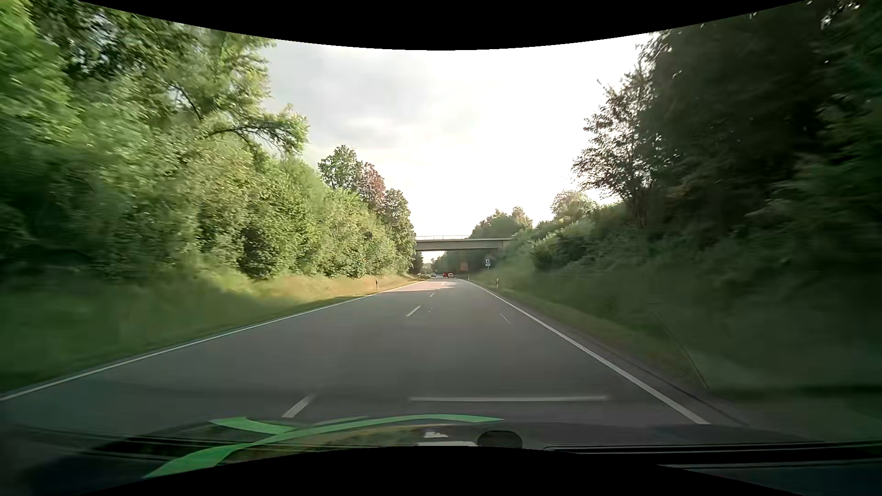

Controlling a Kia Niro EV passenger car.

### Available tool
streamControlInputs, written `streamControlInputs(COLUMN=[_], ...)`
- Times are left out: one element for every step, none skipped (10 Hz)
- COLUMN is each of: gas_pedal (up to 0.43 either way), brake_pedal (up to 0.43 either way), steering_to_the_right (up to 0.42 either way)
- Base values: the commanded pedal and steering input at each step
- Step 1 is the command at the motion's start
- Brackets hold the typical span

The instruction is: Follow the waypoints while adhering to traffic rules and regulations

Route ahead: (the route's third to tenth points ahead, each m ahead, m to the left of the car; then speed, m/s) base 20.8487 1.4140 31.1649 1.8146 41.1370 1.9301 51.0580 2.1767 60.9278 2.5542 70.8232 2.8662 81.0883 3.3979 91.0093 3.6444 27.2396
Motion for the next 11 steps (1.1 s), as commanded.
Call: streamControlInputs(gas_pedal=[0.138,0.138,0.130,0.130,0.130,0.118,0.118,0.118,0.118,0.118,0.118], brake_pedal=[0.000,0.000,0.000,0.000,0.000,0.000,0.000,0.000,0.000,0.000,0.000], steering_to_the_right=[-0.003,-0.003,-0.003,-0.003,-0.003,-0.003,-0.003,-0.003,-0.003,-0.003,-0.004])
